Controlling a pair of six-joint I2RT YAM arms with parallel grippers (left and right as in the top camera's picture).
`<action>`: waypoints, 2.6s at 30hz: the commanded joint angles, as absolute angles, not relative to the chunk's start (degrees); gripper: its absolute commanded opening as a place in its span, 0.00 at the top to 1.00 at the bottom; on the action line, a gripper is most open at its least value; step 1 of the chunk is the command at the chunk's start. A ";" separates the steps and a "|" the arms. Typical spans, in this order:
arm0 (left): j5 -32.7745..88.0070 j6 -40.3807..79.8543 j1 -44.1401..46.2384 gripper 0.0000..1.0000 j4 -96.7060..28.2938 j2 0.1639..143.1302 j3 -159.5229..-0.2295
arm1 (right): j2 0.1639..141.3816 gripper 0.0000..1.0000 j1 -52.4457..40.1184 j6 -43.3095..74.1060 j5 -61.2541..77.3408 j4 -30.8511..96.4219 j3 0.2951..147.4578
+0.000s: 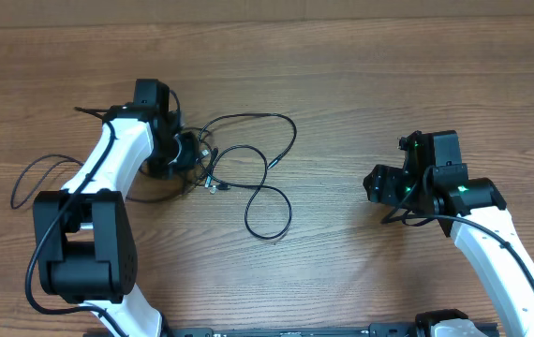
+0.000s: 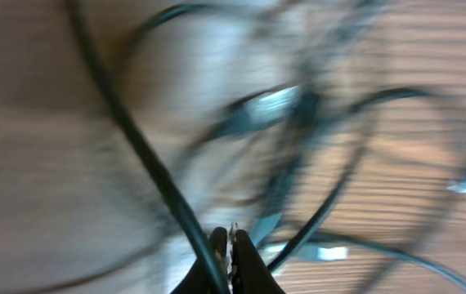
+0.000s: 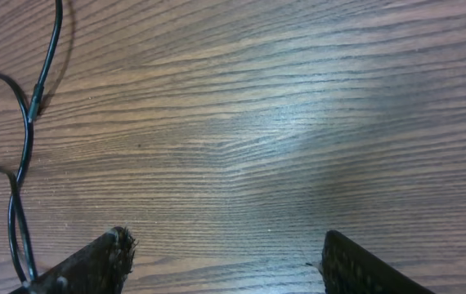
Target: Untangle cables
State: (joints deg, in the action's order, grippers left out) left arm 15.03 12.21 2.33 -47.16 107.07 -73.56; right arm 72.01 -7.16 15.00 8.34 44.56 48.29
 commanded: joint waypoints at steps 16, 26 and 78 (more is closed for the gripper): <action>49.63 -4.71 23.55 0.96 -43.79 107.55 -100.68 | 72.14 0.28 -7.03 14.98 7.97 44.27 47.94; 35.83 -4.73 25.06 0.32 -52.64 107.57 -100.51 | 72.14 0.28 -7.01 14.98 7.60 44.25 47.94; 12.10 -20.53 25.23 0.28 -41.76 107.59 -69.45 | 72.14 0.29 -7.03 15.00 7.62 44.29 47.94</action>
State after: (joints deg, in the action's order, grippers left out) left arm 12.14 -19.92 24.43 -42.92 107.18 -70.76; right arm 72.01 -7.16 14.96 8.10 44.60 48.29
